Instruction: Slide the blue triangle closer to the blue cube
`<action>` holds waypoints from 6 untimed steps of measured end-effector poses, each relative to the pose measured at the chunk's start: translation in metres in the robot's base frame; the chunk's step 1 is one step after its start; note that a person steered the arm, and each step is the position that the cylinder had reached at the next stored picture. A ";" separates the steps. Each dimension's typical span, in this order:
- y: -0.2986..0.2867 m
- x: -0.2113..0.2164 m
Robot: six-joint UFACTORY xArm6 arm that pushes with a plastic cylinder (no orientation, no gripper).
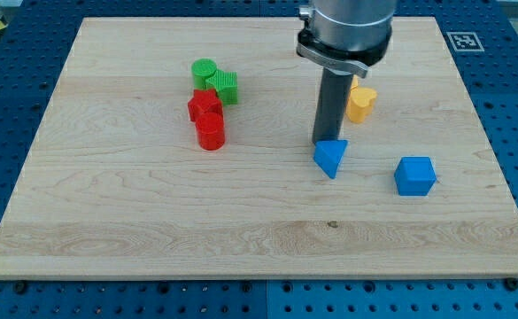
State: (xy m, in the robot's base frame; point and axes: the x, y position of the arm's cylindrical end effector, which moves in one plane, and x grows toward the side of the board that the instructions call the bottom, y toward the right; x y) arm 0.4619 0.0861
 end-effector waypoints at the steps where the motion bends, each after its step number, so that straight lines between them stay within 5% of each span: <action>1: -0.003 0.021; 3: -0.065 0.034; 6: -0.003 0.052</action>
